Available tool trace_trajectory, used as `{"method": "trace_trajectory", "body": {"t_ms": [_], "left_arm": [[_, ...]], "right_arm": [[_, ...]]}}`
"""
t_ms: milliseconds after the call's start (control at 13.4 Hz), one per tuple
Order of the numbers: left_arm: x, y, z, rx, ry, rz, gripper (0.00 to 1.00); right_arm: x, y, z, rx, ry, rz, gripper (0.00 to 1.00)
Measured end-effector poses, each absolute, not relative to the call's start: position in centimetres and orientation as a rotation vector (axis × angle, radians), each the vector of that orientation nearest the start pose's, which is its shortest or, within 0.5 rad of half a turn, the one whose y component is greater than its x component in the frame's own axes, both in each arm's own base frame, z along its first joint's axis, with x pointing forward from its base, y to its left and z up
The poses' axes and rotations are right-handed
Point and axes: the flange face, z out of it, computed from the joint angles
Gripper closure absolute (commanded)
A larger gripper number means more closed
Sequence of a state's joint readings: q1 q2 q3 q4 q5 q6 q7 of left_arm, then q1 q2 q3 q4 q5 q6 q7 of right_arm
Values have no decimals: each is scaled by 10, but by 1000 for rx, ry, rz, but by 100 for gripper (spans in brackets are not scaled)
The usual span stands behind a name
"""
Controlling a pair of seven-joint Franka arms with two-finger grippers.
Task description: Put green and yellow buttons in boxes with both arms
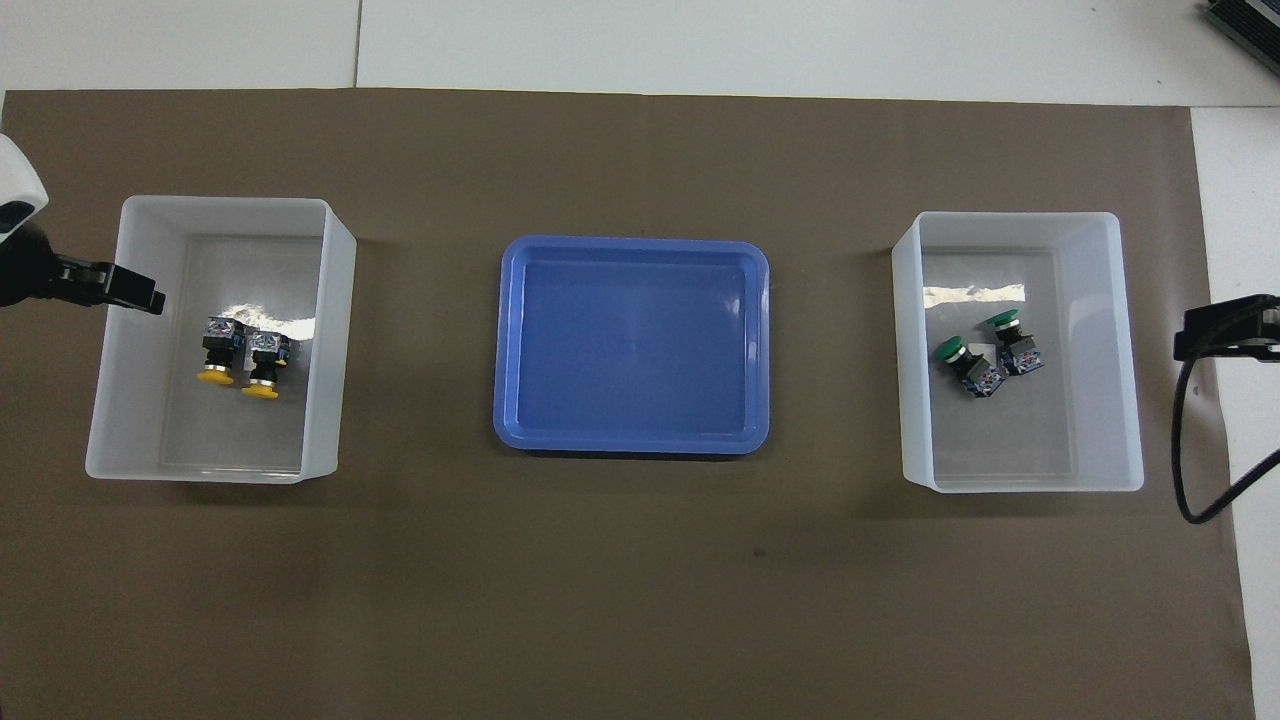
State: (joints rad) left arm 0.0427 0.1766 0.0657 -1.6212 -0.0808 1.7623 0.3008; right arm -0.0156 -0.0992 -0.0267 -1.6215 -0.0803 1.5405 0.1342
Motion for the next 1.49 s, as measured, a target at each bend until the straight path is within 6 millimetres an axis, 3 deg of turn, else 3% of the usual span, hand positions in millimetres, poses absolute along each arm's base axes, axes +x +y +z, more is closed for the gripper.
{"method": "trace_trajectory", "body": {"t_ms": [224,523,672,971,1120,1494], "left_arm": [[607,20,560,-3200,251,106,15],[599,-49,588,-3093,312,121,14],[591,-78,592,-3073,307,120,13],[577,-71,564,-3067,294,155,0],[571,-66,553,-3070,288,150,0],[566,-62,561,-3072,306,121,0]], "right_arm": [[519,-32,651,-3205,291,-31,0],[519,-33,651,-3205,293,-26,0],[519,-33,651,-3205,293,-26,0],[519,-33,651,-3205,294,-25,0],[519,-33,651,-3205,295,-25,0],[519,-34,651,-3205,295,-25,0]]}}
